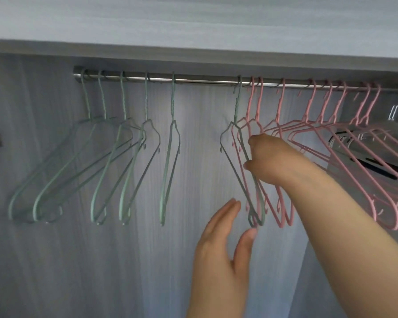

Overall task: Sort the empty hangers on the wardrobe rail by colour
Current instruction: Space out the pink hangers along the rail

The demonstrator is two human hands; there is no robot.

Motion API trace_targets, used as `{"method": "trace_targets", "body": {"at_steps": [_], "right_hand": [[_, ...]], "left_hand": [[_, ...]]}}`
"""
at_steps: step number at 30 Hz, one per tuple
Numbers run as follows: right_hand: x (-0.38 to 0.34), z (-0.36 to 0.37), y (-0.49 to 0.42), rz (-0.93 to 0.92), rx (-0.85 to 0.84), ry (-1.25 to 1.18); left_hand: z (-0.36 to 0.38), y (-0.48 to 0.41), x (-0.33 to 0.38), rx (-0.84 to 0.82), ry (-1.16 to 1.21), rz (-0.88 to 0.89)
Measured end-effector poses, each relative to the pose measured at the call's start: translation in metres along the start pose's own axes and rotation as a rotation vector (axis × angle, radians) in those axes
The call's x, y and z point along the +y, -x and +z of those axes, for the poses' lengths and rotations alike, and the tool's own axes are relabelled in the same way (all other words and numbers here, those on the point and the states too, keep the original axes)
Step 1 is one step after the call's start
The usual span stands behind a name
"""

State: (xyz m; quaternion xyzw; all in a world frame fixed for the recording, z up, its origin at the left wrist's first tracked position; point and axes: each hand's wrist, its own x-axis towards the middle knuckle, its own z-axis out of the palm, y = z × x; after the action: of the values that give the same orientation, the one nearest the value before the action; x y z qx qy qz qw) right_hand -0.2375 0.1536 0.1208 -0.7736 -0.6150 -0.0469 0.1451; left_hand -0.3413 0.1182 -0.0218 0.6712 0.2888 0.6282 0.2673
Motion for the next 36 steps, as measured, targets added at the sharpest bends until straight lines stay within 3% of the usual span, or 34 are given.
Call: {"method": "trace_targets", "body": {"at_steps": [2, 5, 12, 20, 30, 33, 36], "right_hand": [[0.001, 0.006, -0.003, 0.001, -0.016, -0.005], [0.002, 0.013, -0.005, -0.021, -0.034, -0.019], [0.002, 0.031, -0.001, -0.022, -0.064, -0.149], [-0.028, 0.044, 0.007, -0.116, -0.029, -0.658], [-0.055, 0.056, -0.001, -0.166, -0.049, -0.678], [-0.048, 0.054, 0.007, -0.221, 0.054, -0.51], [-0.018, 0.033, 0.022, -0.271, 0.344, -0.37]], "left_hand": [[0.008, -0.013, -0.001, -0.168, 0.095, -0.162], [0.019, -0.023, -0.009, -0.214, 0.028, -0.19], [0.021, -0.015, -0.027, -0.166, -0.063, -0.211], [-0.018, -0.021, -0.026, 0.029, -0.002, -0.185], [-0.039, -0.026, -0.04, 0.071, 0.071, -0.228], [-0.034, -0.022, -0.043, 0.164, 0.053, -0.18], [-0.026, -0.018, -0.04, 0.282, -0.033, -0.052]]}}
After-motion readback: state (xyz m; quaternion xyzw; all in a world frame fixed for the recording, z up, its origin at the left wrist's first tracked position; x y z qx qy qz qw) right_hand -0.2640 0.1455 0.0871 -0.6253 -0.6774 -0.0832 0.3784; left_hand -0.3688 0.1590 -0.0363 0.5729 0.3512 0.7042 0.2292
